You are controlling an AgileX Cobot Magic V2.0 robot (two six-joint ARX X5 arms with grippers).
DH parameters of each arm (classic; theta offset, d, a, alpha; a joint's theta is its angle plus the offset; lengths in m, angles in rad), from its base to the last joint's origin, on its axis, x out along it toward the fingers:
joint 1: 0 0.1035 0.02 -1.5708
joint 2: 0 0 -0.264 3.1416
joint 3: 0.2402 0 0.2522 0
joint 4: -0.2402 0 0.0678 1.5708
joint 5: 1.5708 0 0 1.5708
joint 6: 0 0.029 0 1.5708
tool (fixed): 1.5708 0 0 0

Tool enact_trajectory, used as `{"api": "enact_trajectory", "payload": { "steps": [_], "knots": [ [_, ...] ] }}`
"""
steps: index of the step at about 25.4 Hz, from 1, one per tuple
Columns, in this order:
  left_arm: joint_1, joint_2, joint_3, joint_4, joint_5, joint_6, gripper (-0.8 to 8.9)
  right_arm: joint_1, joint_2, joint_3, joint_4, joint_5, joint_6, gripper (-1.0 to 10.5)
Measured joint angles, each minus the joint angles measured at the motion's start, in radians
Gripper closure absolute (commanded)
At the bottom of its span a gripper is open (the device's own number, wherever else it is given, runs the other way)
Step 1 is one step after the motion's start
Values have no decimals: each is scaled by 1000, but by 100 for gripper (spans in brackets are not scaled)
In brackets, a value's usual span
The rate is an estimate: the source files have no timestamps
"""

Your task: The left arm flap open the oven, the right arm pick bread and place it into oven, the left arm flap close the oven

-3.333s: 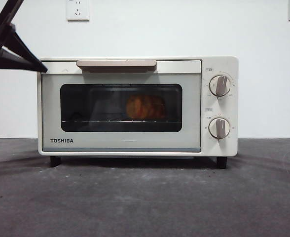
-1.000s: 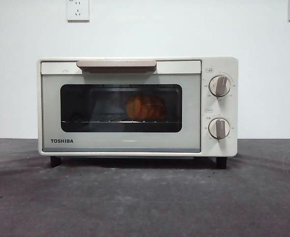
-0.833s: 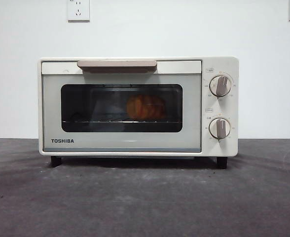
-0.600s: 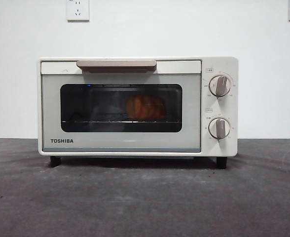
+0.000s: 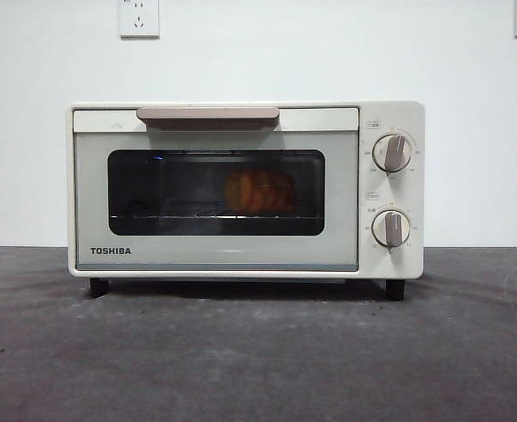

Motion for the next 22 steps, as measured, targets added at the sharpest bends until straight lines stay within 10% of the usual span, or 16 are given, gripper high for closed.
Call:
{"api": "enact_trajectory", "payload": {
  "steps": [22],
  "knots": [
    [0, 0, 0, 0, 0, 0, 803, -17, -6, -5, 10, 20, 0, 930]
  ]
}}
